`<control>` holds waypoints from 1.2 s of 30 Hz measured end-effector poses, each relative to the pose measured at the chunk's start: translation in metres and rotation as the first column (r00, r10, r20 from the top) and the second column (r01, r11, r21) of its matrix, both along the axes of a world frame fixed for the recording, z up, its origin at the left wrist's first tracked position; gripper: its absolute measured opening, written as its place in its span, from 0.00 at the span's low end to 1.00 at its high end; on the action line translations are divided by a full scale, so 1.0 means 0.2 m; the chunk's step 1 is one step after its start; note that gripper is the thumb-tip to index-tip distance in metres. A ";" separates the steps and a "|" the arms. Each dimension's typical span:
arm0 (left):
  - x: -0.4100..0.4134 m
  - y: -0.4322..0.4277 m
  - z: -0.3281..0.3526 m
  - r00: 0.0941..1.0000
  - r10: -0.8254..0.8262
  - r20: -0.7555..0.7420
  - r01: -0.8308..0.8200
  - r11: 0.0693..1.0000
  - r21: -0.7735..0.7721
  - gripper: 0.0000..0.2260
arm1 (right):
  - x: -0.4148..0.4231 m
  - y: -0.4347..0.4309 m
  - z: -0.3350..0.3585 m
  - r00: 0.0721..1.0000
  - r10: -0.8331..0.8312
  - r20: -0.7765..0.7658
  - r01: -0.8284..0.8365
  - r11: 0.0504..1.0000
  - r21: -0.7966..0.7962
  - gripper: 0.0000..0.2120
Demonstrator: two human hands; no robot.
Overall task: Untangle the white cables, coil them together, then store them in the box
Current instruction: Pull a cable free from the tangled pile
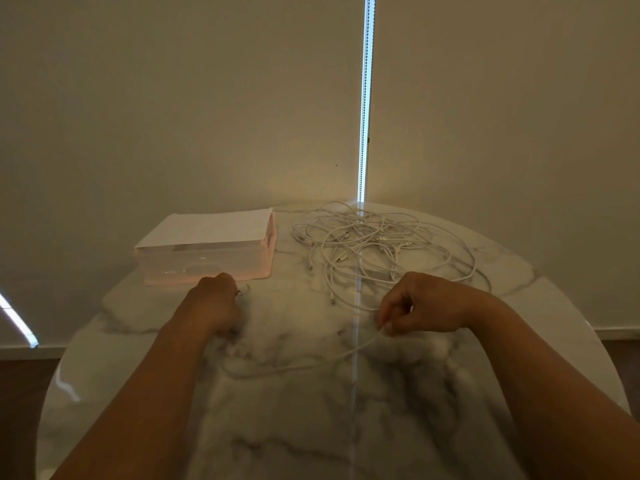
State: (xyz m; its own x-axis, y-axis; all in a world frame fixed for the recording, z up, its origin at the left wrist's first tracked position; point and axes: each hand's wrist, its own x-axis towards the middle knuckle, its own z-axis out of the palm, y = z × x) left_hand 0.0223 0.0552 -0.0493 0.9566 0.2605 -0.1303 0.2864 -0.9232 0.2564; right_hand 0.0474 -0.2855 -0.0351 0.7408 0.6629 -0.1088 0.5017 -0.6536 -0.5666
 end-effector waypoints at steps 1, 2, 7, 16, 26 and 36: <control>0.00 0.00 -0.01 1.000 0.001 0.005 -0.001 1.000 0.008 0.18 | 0.00 0.01 0.00 1.000 -0.020 -0.009 0.021 1.000 0.019 0.04; 0.00 0.00 -0.01 1.000 0.002 0.012 -0.002 1.000 -0.001 0.17 | -0.01 0.02 0.00 0.998 -0.046 -0.031 0.047 0.998 0.050 0.03; 0.02 0.00 -0.04 0.991 -0.004 0.132 0.017 0.995 -0.101 0.09 | -0.04 0.11 -0.01 0.825 -0.429 -0.367 0.555 0.738 0.385 0.10; 0.05 -0.01 -0.05 0.968 0.004 0.253 0.033 0.989 -0.141 0.07 | -0.13 0.15 -0.02 0.341 -0.093 -0.935 0.939 0.069 0.336 0.08; 0.02 -0.04 -0.05 0.956 0.063 0.285 0.050 0.927 -0.372 0.10 | -0.09 0.12 0.02 0.745 -0.217 -0.631 0.667 0.214 0.714 0.09; 0.00 -0.06 -0.05 0.951 0.103 0.292 0.035 0.901 -0.433 0.09 | -0.05 0.09 0.00 0.702 -0.336 -0.628 0.712 0.331 0.619 0.11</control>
State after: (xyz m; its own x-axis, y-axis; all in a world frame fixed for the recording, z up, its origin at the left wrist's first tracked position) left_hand 0.0228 0.0426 -0.0592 0.9588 0.2785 0.0556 0.1607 -0.6937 0.7022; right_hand 0.0374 -0.2673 -0.0342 0.9922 0.0664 -0.1060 -0.1131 0.1148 -0.9869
